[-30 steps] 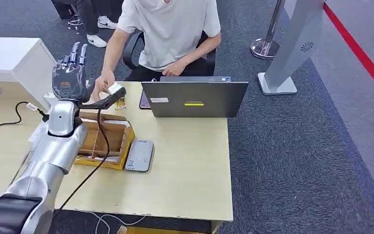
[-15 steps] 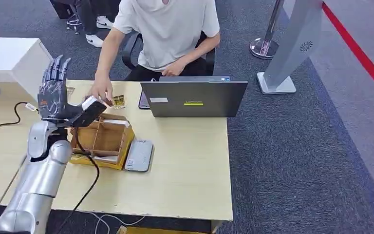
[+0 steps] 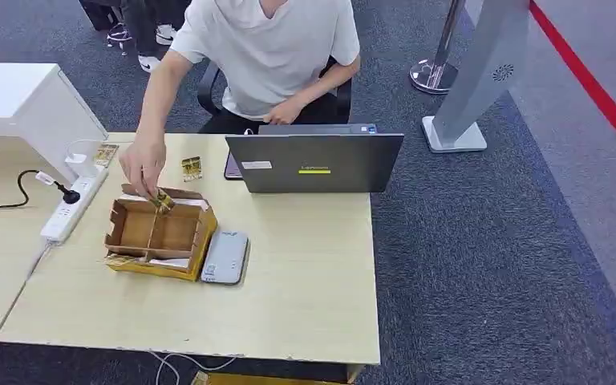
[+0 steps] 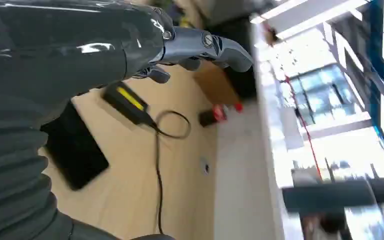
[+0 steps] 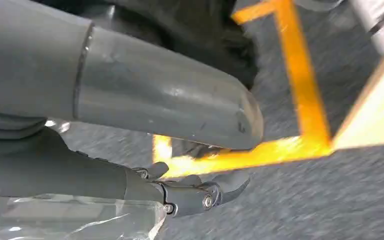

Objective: Pass the card to the sensor for recognition and then transmit it.

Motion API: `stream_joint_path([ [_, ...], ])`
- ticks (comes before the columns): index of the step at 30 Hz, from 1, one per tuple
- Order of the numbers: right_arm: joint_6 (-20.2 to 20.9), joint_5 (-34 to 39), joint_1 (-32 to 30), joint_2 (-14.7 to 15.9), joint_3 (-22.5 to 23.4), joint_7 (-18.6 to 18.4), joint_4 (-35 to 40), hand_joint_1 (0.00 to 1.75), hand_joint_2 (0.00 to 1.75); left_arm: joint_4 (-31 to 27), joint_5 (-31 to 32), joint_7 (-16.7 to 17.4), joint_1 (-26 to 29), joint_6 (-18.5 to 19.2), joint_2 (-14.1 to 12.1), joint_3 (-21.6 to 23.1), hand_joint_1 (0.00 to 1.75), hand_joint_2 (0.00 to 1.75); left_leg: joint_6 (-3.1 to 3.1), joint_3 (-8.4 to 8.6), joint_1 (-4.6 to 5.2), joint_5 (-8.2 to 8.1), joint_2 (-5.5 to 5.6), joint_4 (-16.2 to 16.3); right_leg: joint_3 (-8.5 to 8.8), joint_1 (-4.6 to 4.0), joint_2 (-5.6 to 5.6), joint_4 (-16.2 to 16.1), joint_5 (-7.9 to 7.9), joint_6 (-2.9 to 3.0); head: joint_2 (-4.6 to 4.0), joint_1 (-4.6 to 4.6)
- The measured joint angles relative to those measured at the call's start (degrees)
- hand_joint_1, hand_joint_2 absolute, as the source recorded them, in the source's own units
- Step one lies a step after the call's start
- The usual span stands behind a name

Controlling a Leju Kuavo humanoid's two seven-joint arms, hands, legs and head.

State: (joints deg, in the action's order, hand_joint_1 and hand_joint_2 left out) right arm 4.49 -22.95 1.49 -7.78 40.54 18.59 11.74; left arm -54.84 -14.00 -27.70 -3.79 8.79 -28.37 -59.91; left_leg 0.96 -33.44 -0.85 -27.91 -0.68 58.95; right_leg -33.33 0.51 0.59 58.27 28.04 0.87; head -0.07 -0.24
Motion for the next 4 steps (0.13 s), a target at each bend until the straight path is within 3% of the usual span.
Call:
stream_joint_path([
  [2,-2.0,-1.1,0.0,0.2,0.3,-2.2,-0.1,0.0,0.0,8.5,-5.8,0.6,0.6,3.5,-0.2,-7.5,0.0,1.75,0.0,0.03,0.02,0.0,0.11,0.0,0.03,0.01,-0.1,0.0,0.05,-0.04,0.0,-0.16],
  [4,-2.8,-1.7,0.0,0.3,0.3,-3.2,-0.2,0.0,0.0,15.0,-6.1,-0.9,1.5,4.1,0.7,-11.7,0.0,1.75,-0.04,-0.01,-0.02,-0.02,0.36,0.0,0.08,-0.01,-0.38,-0.1,0.09,-0.06,0.0,-0.13],
])
